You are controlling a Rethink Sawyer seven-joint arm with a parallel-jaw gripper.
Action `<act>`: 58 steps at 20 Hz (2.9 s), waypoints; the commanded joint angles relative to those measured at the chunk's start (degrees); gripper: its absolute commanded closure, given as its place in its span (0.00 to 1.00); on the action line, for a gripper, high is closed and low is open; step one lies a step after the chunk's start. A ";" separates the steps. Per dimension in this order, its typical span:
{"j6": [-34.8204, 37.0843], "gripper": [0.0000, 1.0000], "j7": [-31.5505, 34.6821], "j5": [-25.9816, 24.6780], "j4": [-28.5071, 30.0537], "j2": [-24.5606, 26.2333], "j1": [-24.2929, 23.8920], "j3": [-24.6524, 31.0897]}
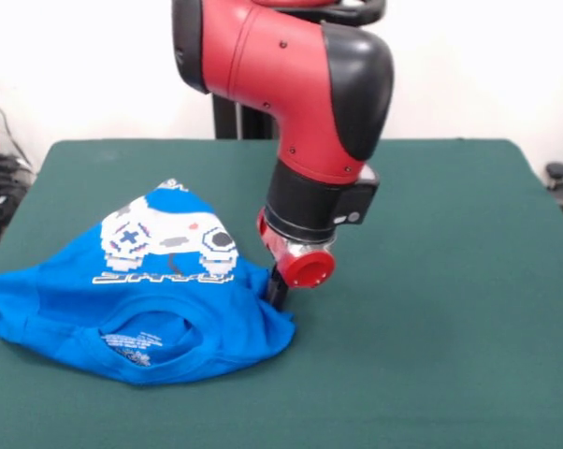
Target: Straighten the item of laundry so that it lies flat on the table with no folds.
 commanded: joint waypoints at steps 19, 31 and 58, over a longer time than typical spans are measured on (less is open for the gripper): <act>6.03 1.00 -2.44 3.65 26.45 -17.44 -16.82 30.98; 0.68 1.00 2.90 -2.74 20.57 -14.51 -9.18 21.28; 10.33 0.00 7.55 6.28 0.04 -9.90 -2.32 1.86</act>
